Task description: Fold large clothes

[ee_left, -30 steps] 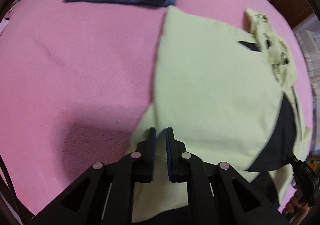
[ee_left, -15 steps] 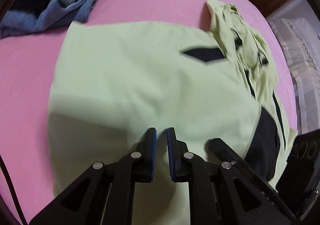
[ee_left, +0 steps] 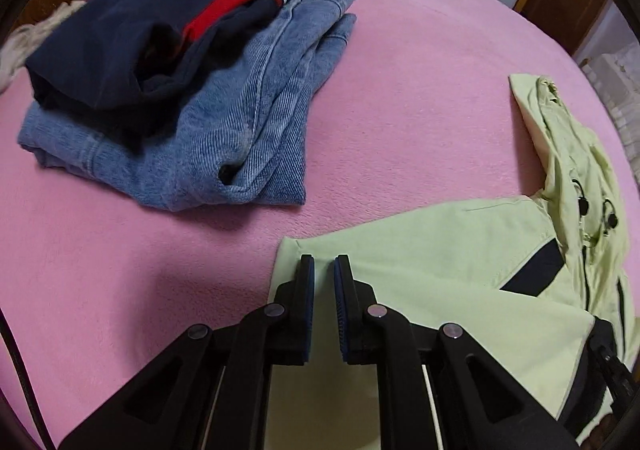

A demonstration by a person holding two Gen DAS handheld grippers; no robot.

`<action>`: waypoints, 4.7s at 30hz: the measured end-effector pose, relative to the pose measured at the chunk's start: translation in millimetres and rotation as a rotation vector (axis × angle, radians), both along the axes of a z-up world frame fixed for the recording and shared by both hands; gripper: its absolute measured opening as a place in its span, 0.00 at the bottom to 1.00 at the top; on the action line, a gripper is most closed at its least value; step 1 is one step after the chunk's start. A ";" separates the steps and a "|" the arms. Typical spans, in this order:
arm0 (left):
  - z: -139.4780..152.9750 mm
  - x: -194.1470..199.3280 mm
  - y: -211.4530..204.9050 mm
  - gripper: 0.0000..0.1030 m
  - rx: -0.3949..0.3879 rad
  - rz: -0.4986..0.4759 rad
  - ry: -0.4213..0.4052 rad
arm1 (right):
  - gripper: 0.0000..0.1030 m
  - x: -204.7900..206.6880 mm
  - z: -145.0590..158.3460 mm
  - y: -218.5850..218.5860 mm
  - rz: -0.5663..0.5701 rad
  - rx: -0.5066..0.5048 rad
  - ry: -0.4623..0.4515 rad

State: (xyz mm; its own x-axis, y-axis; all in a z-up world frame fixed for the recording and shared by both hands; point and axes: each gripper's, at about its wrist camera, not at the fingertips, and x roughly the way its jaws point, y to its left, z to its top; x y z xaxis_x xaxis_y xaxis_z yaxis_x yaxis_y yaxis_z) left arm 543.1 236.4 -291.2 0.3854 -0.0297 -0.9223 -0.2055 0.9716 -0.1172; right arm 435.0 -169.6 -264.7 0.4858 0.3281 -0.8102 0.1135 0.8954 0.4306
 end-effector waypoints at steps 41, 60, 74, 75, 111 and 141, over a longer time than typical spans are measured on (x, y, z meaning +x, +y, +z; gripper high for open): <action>71.6 -303.9 -213.6 0.53 -0.046 -0.144 0.144 | 0.25 -284.7 34.3 -80.0 -0.182 0.150 0.261; 97.7 -329.7 -507.1 0.70 0.046 -0.472 0.226 | 0.34 -364.9 54.5 -400.3 -0.594 0.273 0.315; 74.4 -311.2 -571.6 0.75 0.081 -0.542 0.326 | 0.34 -340.3 2.9 -550.5 -0.988 0.515 0.150; 73.2 -310.1 -572.9 0.75 0.076 -0.541 0.331 | 0.34 -336.6 0.2 -552.9 -1.000 0.522 0.142; 113.8 -291.7 -346.7 0.75 0.002 -0.312 0.159 | 0.08 -195.9 229.1 -300.9 -0.539 -0.152 -0.465; 82.6 -235.9 -202.7 0.75 -0.144 -0.271 0.132 | 0.38 -143.3 59.9 -71.6 -0.130 -0.073 0.067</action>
